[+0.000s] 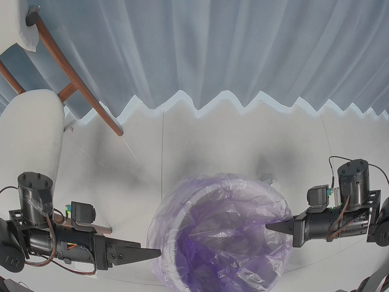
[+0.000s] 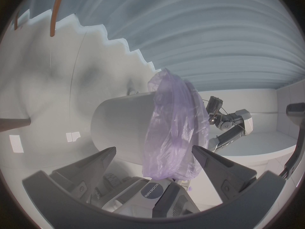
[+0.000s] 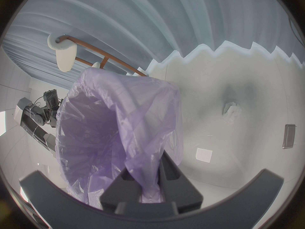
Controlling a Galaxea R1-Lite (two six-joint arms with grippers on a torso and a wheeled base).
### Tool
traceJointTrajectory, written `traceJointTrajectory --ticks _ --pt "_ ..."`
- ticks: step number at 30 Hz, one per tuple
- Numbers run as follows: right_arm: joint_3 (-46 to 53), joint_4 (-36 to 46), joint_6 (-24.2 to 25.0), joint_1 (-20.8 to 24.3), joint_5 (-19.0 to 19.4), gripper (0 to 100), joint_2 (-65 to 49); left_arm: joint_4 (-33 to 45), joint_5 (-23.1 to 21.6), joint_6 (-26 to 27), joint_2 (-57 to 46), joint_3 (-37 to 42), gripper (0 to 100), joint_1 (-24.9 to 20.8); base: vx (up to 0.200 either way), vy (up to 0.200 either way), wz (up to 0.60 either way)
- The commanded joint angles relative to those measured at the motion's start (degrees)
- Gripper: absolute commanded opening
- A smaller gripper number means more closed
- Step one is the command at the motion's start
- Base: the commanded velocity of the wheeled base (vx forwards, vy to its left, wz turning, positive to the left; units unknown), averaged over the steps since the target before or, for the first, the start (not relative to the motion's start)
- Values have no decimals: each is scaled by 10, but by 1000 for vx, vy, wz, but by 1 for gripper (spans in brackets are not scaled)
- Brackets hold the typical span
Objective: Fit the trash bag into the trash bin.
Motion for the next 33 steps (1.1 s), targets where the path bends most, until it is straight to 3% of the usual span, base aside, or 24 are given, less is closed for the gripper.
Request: traceJointTrajectory --ticks 1,7,14,22,26,33 --pt "0 0 1 0 0 0 2 0 0 14 12 2 100 -7 0 0 0" --pt "0 0 1 0 -1 0 -2 0 6 49 48 -10 100 -8 0 0 0" --pt "5 1 -1 0 -1 0 -12 -5 87 49 95 -46 100 -18 0 0 0" --pt "3 0 1 1 4 0 -23 -3 94 45 114 -53 100 -13 0 0 0" --pt "6 1 1 1 35 0 -45 -6 112 45 138 -56 100 -10 0 0 0" --pt "7 2 5 0 44 0 -63 -5 128 45 163 -50 100 -6 0 0 0"
